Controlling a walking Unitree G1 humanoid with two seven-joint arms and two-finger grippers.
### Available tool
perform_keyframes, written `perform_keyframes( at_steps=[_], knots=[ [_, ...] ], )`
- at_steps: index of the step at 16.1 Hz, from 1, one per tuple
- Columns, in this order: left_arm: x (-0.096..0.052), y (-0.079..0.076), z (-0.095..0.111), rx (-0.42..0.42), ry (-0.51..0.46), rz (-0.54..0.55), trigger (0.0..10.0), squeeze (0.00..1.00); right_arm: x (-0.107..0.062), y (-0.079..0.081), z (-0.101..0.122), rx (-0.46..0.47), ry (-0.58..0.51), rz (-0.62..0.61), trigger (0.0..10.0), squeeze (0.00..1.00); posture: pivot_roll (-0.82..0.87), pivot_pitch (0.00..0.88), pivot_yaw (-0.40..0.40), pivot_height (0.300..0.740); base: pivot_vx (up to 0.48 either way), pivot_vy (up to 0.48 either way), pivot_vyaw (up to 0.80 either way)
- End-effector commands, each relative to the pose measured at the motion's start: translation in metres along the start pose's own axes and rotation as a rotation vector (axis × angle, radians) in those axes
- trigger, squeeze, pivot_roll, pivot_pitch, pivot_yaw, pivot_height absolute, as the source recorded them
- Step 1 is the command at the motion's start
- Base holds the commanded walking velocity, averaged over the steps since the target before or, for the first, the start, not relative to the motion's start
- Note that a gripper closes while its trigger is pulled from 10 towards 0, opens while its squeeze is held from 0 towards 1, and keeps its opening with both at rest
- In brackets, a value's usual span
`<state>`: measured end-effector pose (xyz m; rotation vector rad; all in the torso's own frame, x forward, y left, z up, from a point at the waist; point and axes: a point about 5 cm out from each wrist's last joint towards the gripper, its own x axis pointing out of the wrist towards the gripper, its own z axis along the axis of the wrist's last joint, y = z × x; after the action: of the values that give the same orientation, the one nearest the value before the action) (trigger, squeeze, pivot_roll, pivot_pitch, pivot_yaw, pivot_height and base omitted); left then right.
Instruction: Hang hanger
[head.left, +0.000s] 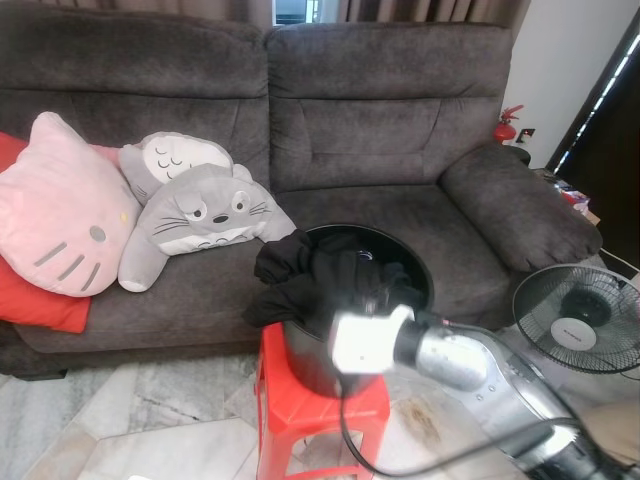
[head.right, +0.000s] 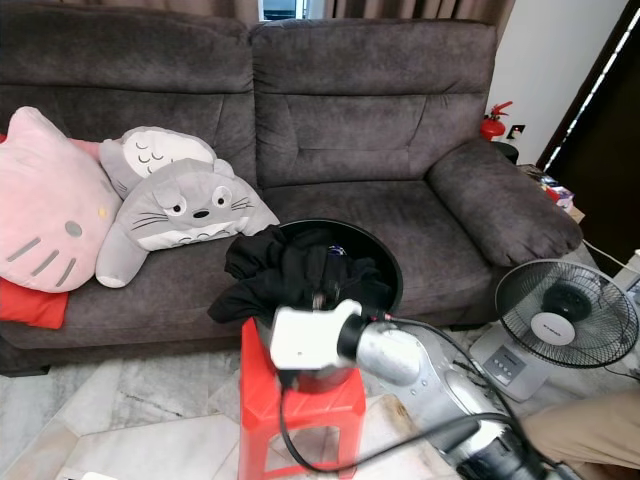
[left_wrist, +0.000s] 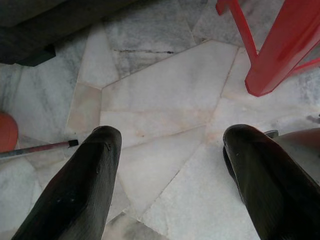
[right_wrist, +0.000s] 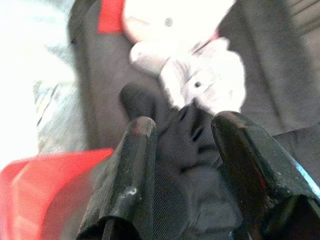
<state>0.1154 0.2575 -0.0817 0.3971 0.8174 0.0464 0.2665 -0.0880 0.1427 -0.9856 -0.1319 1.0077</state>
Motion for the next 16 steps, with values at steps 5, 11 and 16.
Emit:
perform_keyframes(
  at_steps=[5, 11, 16],
  knots=[
    [0.0, -0.003, -0.002, -0.006, 0.015, -0.002, 10.0, 0.0, -0.024, 0.006, 0.02, 0.032, -0.025, 0.215, 10.0, 0.0, -0.03, 0.0, -0.088, 0.74, 0.0, 0.0, 0.0],
    [0.0, -0.002, -0.001, -0.008, 0.016, 0.0, 10.0, 0.0, -0.041, -0.002, -0.012, 0.006, 0.246, 0.197, 10.0, 0.0, -0.03, 0.0, -0.087, 0.74, 0.0, 0.0, 0.0],
    [0.0, -0.002, -0.001, -0.007, 0.018, -0.002, 10.0, 0.0, -0.04, -0.016, -0.028, 0.059, 0.365, 0.012, 10.0, 0.0, -0.03, 0.0, -0.086, 0.74, 0.0, 0.0, 0.0]
  ],
)
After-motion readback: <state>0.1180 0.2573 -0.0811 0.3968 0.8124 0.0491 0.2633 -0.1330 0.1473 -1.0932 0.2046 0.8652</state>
